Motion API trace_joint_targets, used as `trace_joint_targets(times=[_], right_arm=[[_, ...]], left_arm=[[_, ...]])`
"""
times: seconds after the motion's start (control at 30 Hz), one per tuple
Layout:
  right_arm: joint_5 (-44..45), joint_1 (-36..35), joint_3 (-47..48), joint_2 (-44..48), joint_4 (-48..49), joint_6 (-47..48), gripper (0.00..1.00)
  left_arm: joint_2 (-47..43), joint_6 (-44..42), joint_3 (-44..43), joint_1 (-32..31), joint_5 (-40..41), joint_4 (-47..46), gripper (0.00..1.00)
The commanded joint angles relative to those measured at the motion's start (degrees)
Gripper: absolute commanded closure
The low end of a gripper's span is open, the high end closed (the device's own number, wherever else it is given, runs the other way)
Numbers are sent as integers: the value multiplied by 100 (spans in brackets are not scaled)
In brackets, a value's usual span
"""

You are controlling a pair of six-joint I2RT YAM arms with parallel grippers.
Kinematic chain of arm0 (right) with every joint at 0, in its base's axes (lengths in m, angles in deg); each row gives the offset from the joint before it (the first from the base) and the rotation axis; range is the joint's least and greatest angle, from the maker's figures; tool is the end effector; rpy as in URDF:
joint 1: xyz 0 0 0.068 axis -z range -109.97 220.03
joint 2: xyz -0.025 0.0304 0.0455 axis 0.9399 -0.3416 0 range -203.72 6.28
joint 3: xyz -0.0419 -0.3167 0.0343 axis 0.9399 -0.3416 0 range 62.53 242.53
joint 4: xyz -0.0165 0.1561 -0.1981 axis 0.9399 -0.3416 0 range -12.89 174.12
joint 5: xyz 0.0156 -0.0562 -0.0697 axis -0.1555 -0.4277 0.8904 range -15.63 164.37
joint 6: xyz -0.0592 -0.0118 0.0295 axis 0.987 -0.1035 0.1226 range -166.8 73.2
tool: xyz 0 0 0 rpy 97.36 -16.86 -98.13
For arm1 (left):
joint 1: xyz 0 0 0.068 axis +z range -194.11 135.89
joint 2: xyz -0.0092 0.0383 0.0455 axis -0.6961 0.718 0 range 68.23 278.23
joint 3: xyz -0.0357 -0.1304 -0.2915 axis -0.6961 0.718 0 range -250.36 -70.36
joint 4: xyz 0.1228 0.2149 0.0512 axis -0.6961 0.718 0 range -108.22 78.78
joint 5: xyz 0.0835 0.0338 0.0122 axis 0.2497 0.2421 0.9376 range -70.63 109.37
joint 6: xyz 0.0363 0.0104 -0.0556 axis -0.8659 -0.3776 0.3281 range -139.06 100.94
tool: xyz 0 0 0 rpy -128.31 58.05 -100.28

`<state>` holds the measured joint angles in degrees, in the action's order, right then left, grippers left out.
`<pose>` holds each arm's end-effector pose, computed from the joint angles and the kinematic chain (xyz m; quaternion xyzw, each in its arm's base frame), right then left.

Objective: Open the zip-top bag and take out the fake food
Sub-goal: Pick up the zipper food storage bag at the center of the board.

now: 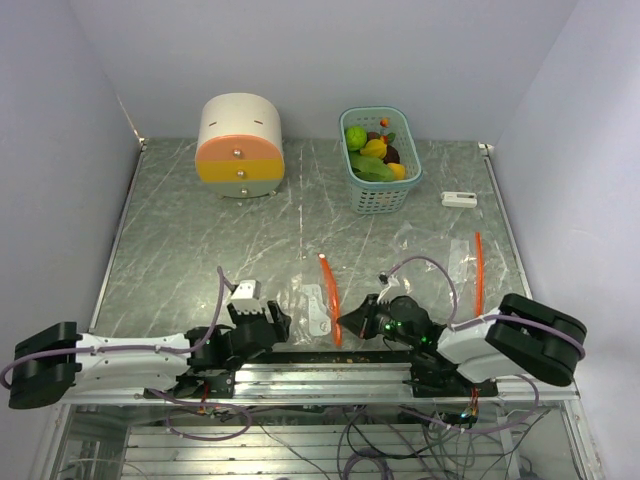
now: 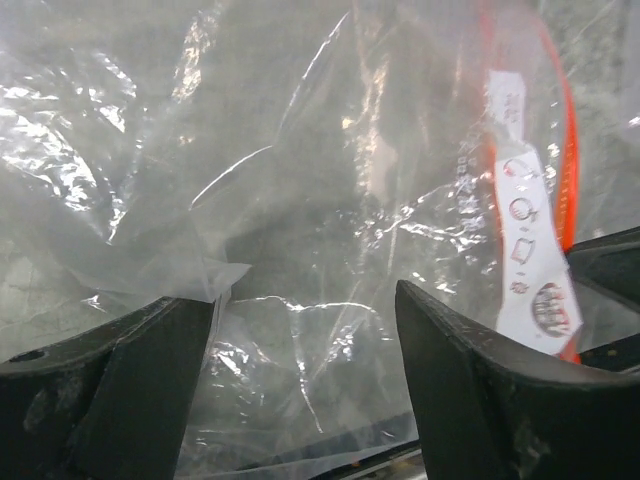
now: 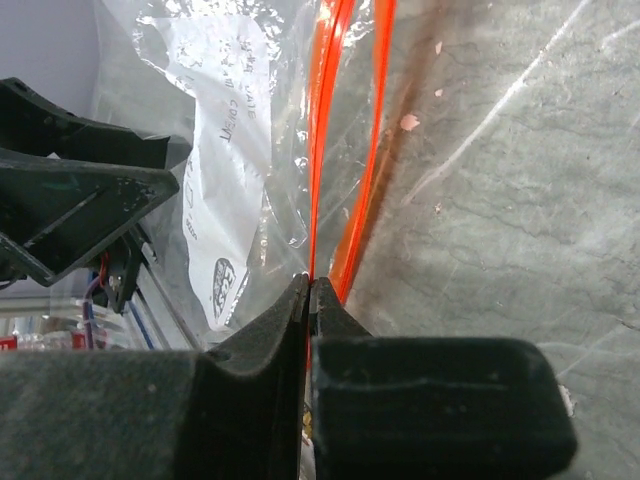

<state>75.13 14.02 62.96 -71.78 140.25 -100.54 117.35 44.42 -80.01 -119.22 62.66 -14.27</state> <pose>0.1028 0.1512 0.1563 -0.0126 0.8265 0.4571 0.3283 0.0656 -0.1034 0.1695 -0.0586 0.8641 -0.2240 0.4469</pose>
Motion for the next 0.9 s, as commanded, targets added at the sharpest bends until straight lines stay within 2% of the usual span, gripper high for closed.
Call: trace_joint_targets(times=[0.0,0.03,0.17,0.27,0.33,0.4,0.57,0.67,0.7,0.87], right_arm=[[172,-33,41,425,-658,291,96],[175,-33,83,505,-766,315,92],[226,-37,211,1000,-1219,357,52],[264,-43,396,1392,-1590,498,28],[288,-42,575,1453,-1812,578,17],[223,-46,715,1302,-1754,607,11],[15,-87,978,513,-1335,594,7],[-91,-172,1159,-16,-1123,558,10],[-122,-215,1246,-184,-1099,553,13],[-297,-381,1366,-434,-711,492,52]], left_arm=[[-482,-35,62,-13,93,314,13],[-529,-26,59,-17,133,337,12],[-519,51,-112,-12,361,714,9],[-414,68,-227,-13,443,786,8],[-355,53,-262,-17,454,738,8],[-305,18,-266,-14,441,652,8],[-237,23,-289,-14,410,611,8],[-251,2,-309,-11,400,657,8],[-265,9,-309,-12,396,676,8],[-394,37,-301,-12,381,783,8]])
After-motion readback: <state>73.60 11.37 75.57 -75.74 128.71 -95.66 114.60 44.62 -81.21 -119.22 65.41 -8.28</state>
